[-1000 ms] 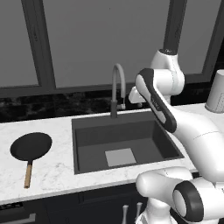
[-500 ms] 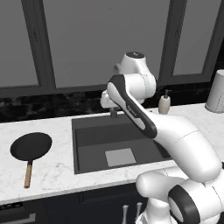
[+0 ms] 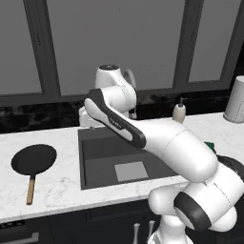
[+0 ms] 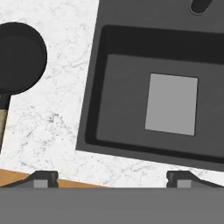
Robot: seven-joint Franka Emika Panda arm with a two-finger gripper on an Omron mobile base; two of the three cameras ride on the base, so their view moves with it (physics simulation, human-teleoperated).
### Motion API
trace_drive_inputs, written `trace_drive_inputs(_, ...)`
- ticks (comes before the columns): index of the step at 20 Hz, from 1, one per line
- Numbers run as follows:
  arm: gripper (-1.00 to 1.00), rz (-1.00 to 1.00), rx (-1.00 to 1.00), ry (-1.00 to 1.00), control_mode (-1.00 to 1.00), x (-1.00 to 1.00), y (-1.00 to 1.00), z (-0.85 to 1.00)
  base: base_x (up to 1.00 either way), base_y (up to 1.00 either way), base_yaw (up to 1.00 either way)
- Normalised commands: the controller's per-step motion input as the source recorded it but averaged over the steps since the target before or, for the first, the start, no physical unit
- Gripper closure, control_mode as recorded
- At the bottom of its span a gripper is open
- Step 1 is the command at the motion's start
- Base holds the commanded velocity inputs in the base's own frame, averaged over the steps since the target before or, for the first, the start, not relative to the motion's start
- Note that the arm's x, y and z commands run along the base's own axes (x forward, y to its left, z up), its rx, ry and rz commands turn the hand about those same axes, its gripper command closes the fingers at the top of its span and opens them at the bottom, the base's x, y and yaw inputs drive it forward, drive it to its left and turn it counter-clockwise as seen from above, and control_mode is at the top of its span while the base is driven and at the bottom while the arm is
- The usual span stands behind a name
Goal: Pick the pan and sponge and place them into the sink. Then turn on the water.
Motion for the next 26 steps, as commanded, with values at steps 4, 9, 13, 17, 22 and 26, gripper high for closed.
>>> trace_drive_inputs(4, -1.0, 0.0, -0.09, 0.01, -1.0, 0.0, 0.14, -0.08, 0.0, 0.0, 0.0)
trace_drive_inputs(9, -1.0, 0.0, -0.02, 0.02, -1.0, 0.15, 0.41, -0.36, 0.0, 0.0, 0.0)
trace_drive_inputs(13, -1.0, 0.0, 0.0, 0.06, -1.0, 0.04, 0.62, -0.39, 0.0, 0.0, 0.0)
trace_drive_inputs(17, -1.0, 0.0, 0.0, 0.11, -1.0, 0.0, 0.77, -0.27, 0.0, 0.0, 0.0)
trace_drive_inputs(22, -1.0, 0.0, -0.02, 0.17, -1.0, 0.01, 0.76, -0.28, 0.0, 0.0, 0.0)
trace_drive_inputs(26, -1.0, 0.0, -0.01, 0.11, -1.0, 0.09, 0.7, -0.39, 0.0, 0.0, 0.0)
